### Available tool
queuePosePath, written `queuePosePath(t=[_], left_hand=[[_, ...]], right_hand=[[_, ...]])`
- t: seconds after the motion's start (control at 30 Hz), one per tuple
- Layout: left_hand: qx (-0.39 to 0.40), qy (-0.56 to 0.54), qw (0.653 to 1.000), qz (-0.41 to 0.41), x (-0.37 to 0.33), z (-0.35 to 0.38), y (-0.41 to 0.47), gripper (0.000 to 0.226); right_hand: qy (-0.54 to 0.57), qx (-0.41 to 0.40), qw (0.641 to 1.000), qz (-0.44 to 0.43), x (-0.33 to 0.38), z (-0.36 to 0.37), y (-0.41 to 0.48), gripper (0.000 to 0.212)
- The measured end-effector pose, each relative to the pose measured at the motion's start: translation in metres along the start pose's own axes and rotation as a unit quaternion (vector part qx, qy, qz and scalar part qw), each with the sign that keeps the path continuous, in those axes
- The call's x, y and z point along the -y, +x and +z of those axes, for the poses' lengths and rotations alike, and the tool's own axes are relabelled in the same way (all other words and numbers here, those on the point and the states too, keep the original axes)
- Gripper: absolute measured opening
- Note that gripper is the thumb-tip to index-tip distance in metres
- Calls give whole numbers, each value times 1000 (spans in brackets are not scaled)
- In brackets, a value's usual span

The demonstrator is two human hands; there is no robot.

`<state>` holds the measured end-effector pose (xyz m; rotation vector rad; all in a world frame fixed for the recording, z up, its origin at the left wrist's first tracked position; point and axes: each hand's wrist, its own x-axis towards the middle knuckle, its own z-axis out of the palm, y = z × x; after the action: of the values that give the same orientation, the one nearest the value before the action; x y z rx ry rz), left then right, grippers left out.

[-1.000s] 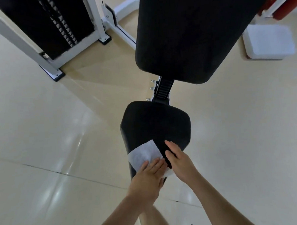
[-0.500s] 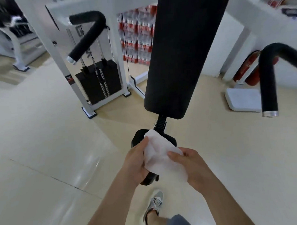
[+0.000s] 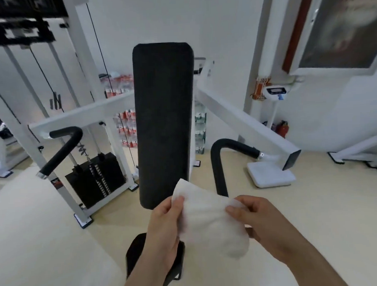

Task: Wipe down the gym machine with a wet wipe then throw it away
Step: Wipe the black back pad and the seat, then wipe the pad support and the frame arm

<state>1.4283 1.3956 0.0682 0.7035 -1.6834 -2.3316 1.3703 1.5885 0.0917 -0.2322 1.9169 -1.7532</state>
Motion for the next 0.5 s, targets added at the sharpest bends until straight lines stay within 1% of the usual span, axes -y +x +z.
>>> queuePosePath(t=[0.03, 0.1, 0.23, 0.3, 0.37, 0.43, 0.5], left_hand=[[-13, 37, 999, 23, 5, 24, 8, 28], [-37, 114, 990, 68, 18, 71, 28, 33], [-83, 214, 965, 128, 41, 154, 58, 28], [-108, 245, 952, 152, 45, 185, 74, 17], [-134, 281, 934, 178, 42, 213, 93, 7], [-131, 339, 903, 229, 36, 239, 116, 16], [-119, 415, 861, 269, 31, 264, 140, 30]], right_hand=[[22, -12, 1000, 4, 1, -24, 3, 18], [31, -51, 998, 2, -1, -70, 14, 14], [-15, -161, 987, -6, -4, -145, 48, 4], [-82, -207, 975, -25, 4, -173, 70, 3], [-209, -229, 948, -67, 15, -200, 96, 6], [-329, -241, 907, -102, 26, -225, 125, 16], [-382, -250, 883, -109, 32, -250, 157, 21]])
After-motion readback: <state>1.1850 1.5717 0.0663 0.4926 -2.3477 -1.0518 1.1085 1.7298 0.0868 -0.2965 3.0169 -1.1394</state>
